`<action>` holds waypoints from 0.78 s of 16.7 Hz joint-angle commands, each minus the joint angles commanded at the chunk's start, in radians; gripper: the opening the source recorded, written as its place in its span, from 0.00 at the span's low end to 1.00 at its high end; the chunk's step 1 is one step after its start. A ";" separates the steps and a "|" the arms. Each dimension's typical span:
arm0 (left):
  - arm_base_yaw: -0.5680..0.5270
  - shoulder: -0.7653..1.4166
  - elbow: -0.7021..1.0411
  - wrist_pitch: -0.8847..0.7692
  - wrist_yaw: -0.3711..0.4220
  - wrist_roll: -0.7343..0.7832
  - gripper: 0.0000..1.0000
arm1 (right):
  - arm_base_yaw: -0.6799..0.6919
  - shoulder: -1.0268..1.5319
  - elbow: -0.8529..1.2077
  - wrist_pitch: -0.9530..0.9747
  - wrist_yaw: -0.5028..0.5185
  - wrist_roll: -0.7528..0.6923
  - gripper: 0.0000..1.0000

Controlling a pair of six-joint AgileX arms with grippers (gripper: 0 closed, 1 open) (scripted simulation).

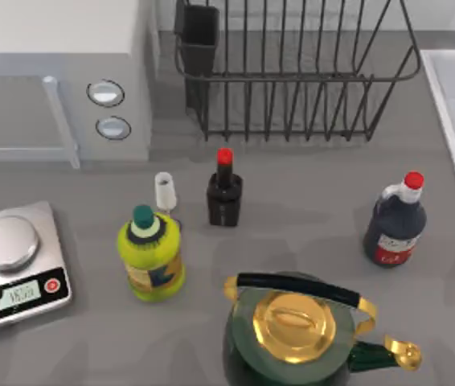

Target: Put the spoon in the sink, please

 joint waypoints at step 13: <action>0.000 0.000 0.000 0.000 0.000 0.000 1.00 | -0.206 0.642 0.431 -0.494 0.001 0.151 1.00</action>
